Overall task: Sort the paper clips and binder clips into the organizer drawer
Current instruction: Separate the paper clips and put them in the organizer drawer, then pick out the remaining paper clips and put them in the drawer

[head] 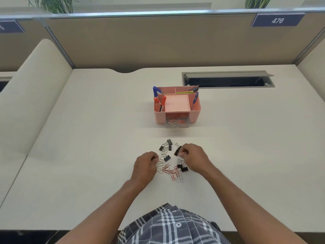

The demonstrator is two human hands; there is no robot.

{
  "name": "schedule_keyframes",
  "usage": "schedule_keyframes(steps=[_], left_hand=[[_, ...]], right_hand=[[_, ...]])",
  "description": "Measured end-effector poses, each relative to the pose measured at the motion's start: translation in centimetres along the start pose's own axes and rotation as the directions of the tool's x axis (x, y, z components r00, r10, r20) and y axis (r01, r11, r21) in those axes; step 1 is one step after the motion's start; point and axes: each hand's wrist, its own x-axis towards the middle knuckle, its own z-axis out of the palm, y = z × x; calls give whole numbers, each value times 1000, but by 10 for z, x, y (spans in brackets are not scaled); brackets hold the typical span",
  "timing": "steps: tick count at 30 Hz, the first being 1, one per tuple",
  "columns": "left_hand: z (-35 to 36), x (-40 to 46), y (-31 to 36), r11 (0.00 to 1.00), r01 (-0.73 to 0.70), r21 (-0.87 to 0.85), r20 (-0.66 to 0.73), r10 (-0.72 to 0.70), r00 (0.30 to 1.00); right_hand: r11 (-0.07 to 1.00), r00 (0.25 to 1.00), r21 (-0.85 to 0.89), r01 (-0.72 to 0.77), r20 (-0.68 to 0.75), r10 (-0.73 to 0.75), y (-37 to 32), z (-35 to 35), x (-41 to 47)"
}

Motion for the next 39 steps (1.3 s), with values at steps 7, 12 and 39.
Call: schedule_keyframes(steps=[7, 12, 39], left_hand=[[-23, 49, 65, 983, -135, -121, -120, 120, 985], [-27, 89, 104, 970, -241, -20, -136, 236, 962], [-2, 19, -20, 949, -166, 269, 0, 172, 985]], right_hand=[[980, 959, 185, 68, -283, -13, -29, -50, 31], [989, 935, 70, 133, -340, -101, -51, -64, 61], [932, 977, -330, 150, -94, -190, -18, 53, 7]])
